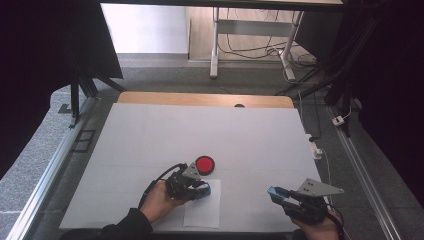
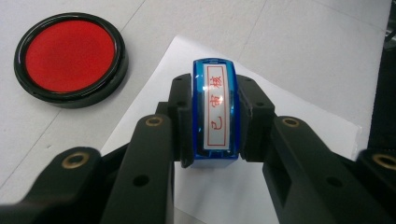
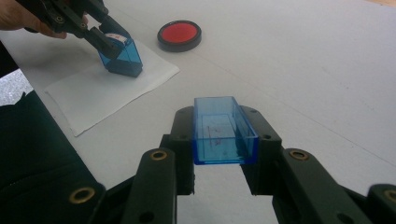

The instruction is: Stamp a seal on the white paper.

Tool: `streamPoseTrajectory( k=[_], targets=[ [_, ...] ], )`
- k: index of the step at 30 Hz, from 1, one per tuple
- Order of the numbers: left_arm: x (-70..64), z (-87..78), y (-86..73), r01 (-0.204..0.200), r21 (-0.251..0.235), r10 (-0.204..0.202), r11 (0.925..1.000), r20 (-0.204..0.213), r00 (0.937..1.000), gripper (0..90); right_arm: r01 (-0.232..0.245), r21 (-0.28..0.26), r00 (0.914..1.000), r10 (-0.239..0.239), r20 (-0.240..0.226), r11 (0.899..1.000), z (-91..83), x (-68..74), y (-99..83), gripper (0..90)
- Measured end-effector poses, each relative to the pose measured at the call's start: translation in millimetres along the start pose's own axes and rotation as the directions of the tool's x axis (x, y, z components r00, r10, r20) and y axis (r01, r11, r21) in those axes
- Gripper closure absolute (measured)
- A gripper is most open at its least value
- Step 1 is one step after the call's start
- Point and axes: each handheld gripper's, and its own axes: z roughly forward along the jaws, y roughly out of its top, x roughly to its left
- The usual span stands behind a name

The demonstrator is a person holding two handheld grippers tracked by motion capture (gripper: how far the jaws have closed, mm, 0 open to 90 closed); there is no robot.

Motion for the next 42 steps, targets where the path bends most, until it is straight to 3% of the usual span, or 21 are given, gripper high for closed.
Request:
streamPoseTrajectory(
  k=[19,26,33,42],
  targets=[
    [11.0,0.5,-3.2,0.073,-0.024,-0.072,0.997,0.063,0.9954,70.8,0.0,0.001,1.0,0.0,-0.001,1.0,-0.2,0.0,-0.1,68.7],
    [3.6,0.1,-1.7,0.028,-0.011,-0.028,0.9996,0.018,0.9995,70.7,0.0,0.001,1.0,0.0,-0.002,1.0,-0.2,0.0,-0.1,68.7],
    [4.7,-0.3,1.1,0.023,0.007,-0.023,0.9997,0.025,0.9994,70.5,-0.002,0.001,1.0,0.002,-0.006,1.0,0.0,-0.5,-0.3,68.7],
    [9.5,-0.9,0.7,0.046,0.002,-0.046,0.9989,0.05,0.9977,70.1,-0.002,0.001,1.0,0.002,-0.007,1.0,0.0,-0.6,-0.4,68.7]
  ],
)
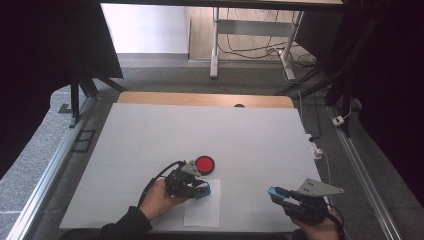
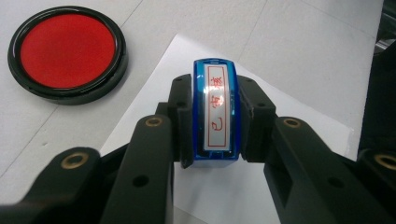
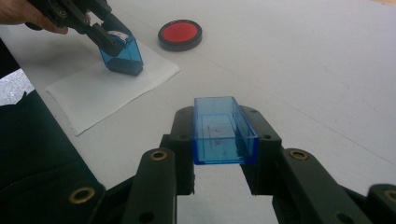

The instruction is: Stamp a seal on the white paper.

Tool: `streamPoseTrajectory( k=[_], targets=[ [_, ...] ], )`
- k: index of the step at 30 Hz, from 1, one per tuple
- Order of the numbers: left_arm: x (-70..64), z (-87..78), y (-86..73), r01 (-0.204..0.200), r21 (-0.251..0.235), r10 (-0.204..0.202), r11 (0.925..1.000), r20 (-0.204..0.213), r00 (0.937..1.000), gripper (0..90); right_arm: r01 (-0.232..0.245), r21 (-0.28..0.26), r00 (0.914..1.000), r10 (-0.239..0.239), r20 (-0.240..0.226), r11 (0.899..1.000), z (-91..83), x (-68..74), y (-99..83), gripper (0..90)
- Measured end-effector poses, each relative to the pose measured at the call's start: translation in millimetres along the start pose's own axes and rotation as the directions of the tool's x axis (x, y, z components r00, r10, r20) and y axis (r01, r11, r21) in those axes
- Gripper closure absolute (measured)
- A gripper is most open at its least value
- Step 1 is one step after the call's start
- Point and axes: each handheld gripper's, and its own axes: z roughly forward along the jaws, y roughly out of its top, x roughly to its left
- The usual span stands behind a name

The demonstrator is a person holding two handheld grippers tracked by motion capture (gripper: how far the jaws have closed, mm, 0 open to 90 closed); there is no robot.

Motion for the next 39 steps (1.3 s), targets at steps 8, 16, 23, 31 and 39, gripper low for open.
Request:
streamPoseTrajectory(
  k=[8,16,23,31,39],
  targets=[
    [4.7,-1.0,-0.4,0.041,-0.008,-0.041,0.9991,0.026,0.9988,70.0,0.0,-0.001,1.0,0.0,0.0,1.0,-0.1,-0.2,0.0,68.7],
    [5.0,-9.0,1.9,0.033,-0.035,-0.032,0.9988,0.034,0.9989,69.9,0.001,-0.002,1.0,-0.001,-0.001,1.0,-0.1,-0.4,-0.1,68.7],
    [3.9,-19.4,3.3,0.034,-0.07,-0.031,0.997,0.041,0.9987,69.8,-0.001,0.001,1.0,0.001,0.0,1.0,0.3,-0.3,0.0,68.7],
    [1.4,-37.2,5.6,0.015,-0.12,-0.009,0.9927,0.046,0.9989,69.6,0.002,0.006,1.0,-0.002,-0.001,1.0,1.4,0.0,0.4,68.7],
    [0.6,-54.8,6.3,0.011,-0.183,-0.001,0.9831,0.057,0.9984,69.7,-0.007,0.009,0.9999,0.007,-0.015,1.0,2.7,0.6,1.2,68.7]
  ],
)
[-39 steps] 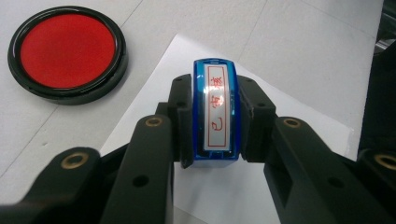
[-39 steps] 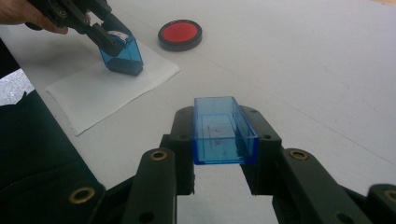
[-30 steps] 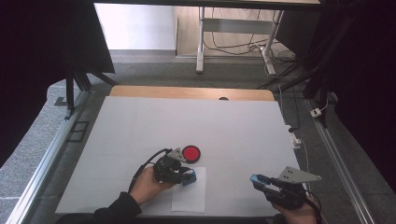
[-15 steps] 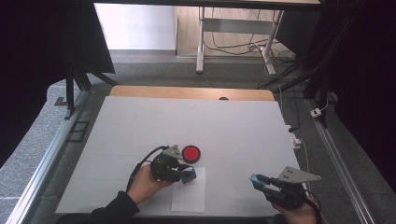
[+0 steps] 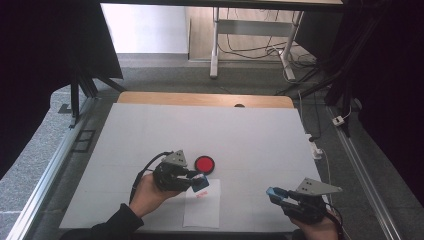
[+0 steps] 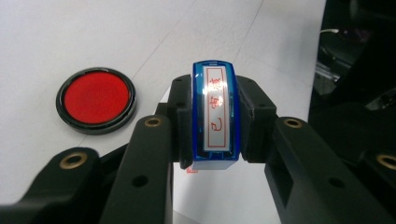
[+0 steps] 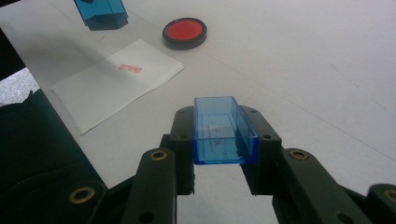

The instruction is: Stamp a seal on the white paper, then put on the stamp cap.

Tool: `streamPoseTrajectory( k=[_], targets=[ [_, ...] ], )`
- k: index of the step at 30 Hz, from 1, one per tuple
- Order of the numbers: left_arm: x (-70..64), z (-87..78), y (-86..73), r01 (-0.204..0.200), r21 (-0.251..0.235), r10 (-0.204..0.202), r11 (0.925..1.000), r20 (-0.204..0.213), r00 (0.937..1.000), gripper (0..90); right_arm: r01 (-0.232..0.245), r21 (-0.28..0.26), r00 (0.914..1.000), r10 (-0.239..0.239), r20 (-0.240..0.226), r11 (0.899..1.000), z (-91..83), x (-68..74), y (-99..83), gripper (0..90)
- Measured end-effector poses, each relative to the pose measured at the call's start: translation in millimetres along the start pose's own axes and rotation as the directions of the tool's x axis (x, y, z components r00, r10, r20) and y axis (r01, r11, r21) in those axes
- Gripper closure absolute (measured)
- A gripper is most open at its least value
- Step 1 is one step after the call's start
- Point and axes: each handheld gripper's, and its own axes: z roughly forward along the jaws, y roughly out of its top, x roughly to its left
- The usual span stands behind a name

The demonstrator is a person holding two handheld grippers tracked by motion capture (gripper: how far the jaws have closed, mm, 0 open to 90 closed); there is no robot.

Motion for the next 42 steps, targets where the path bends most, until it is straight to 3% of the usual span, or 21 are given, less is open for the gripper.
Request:
streamPoseTrajectory(
  k=[14,33,42],
  targets=[
    [0.1,-19.4,3.7,-0.001,-0.052,0.002,0.9987,0.003,1.0,69.7,0.019,0.007,0.9998,-0.019,-0.002,1.0,1.6,3.3,2.3,68.7],
    [-1.9,-22.4,7.1,-0.03,-0.05,0.031,0.9983,0.024,0.9992,69.8,0.007,-0.021,0.9941,-0.009,-0.108,1.0,10.6,10.0,15.4,68.8],
    [-2.3,-25.3,8.4,-0.036,-0.06,0.038,0.9976,0.032,0.9988,69.8,0.112,-0.003,0.9777,-0.111,-0.178,0.994,30.7,27.6,30.3,68.8]
  ],
)
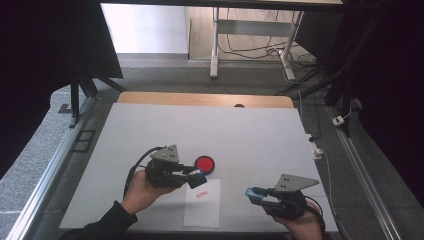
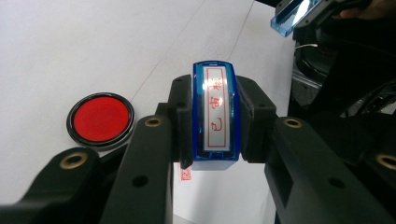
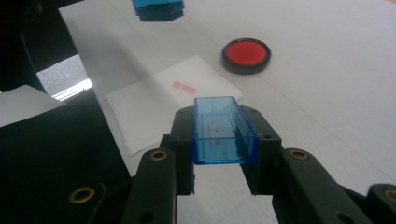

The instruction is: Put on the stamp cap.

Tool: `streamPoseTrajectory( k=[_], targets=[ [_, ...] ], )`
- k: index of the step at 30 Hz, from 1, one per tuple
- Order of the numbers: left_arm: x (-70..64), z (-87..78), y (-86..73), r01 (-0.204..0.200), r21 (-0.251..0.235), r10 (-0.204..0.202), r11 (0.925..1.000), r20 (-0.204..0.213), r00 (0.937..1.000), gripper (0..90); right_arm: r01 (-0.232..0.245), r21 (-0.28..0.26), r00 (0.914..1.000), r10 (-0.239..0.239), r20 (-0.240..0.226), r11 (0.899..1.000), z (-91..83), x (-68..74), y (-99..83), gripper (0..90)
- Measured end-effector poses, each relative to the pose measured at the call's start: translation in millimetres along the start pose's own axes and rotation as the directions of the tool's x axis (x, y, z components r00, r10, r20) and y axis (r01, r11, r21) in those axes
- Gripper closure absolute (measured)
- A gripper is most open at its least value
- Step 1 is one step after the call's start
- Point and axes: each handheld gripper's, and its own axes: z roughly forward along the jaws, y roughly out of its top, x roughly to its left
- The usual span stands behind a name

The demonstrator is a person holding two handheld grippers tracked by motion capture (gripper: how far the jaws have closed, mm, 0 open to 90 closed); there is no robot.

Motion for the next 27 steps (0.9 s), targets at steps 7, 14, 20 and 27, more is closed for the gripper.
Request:
streamPoseTrajectory(
  k=[7,14,20,27],
  targets=[
    [0.1,-2.0,1.1,-0.004,-0.001,0.004,1.0,0.016,0.9999,69.8,0.016,-0.001,0.9978,-0.016,-0.064,1.0,14.8,3.8,8.7,68.8],
    [1.5,-3.6,2.0,-0.004,-0.008,0.004,1.0,0.025,0.9997,69.9,0.031,-0.002,0.9913,-0.031,-0.128,1.0,32.0,4.6,16.9,68.8],
    [2.6,-5.7,2.1,-0.013,-0.016,0.013,0.9998,0.034,0.9993,69.9,0.059,0.003,0.982,-0.057,-0.18,0.998,50.1,7.4,25.4,68.8],
    [2.1,-8.3,2.6,-0.04,-0.016,0.041,0.9991,0.037,0.9985,69.9,0.078,-0.007,0.9663,-0.077,-0.246,0.997,66.1,6.8,32.3,68.8]
  ],
)
